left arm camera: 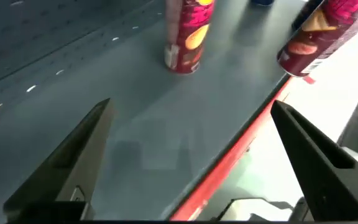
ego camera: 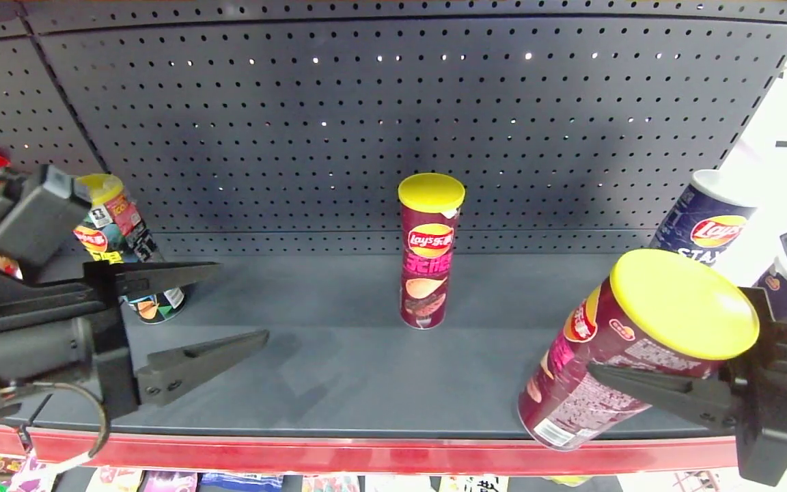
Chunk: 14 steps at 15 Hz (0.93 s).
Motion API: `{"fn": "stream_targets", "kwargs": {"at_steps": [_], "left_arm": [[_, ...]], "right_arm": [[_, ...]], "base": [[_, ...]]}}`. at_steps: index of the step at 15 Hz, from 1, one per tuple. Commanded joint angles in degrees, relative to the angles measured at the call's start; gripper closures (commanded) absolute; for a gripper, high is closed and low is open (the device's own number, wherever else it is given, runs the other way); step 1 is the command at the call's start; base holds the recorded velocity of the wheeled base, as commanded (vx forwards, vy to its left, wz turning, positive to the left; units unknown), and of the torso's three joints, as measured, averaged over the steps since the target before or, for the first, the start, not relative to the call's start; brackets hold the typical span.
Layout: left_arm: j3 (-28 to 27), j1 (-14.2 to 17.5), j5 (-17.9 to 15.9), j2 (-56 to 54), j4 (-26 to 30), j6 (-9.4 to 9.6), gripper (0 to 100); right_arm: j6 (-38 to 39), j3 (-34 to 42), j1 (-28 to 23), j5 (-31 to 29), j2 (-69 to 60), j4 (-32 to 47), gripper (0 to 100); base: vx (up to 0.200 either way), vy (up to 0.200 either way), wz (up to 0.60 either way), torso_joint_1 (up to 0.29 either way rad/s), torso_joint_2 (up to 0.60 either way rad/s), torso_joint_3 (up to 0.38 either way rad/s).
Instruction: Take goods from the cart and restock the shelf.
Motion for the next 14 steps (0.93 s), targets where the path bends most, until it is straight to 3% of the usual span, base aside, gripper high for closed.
{"fn": "stream_targets", "kwargs": {"at_steps": [1, 2, 3, 9, 14], "left_arm": [[-2.6, -0.9, -1.3, 10.8, -4.9, 2.82, 0], [-2.6, -0.9, -1.3, 10.8, -4.9, 2.82, 0], [-5.7, -1.8, -2.0, 15.9, -7.4, 3.7, 0], [-18.5, -6.6, -2.9, 28.6, -9.7, 3.7, 0], [-24.5, -6.9, -5.2, 34.8, -12.0, 3.79, 0]], "right_arm": [[1.4, -0.3, -0.4, -0.4, -1.0, 0.1, 100], [1.4, -0.3, -0.4, -0.4, -1.0, 0.1, 100], [1.7, 0.0, -0.4, -1.1, -1.6, 0.1, 100], [1.8, -0.1, -0.4, -1.2, -1.8, 0.1, 100], [2.8, 0.0, -0.4, -1.4, -1.8, 0.1, 100]], "base": [[0.0, 0.0, 0.0, 0.0, 0.0, 0.0], [0.0, 0.0, 0.0, 0.0, 0.0, 0.0], [0.0, 0.0, 0.0, 0.0, 0.0, 0.0], [0.0, 0.0, 0.0, 0.0, 0.0, 0.0], [0.0, 0.0, 0.0, 0.0, 0.0, 0.0]]}}
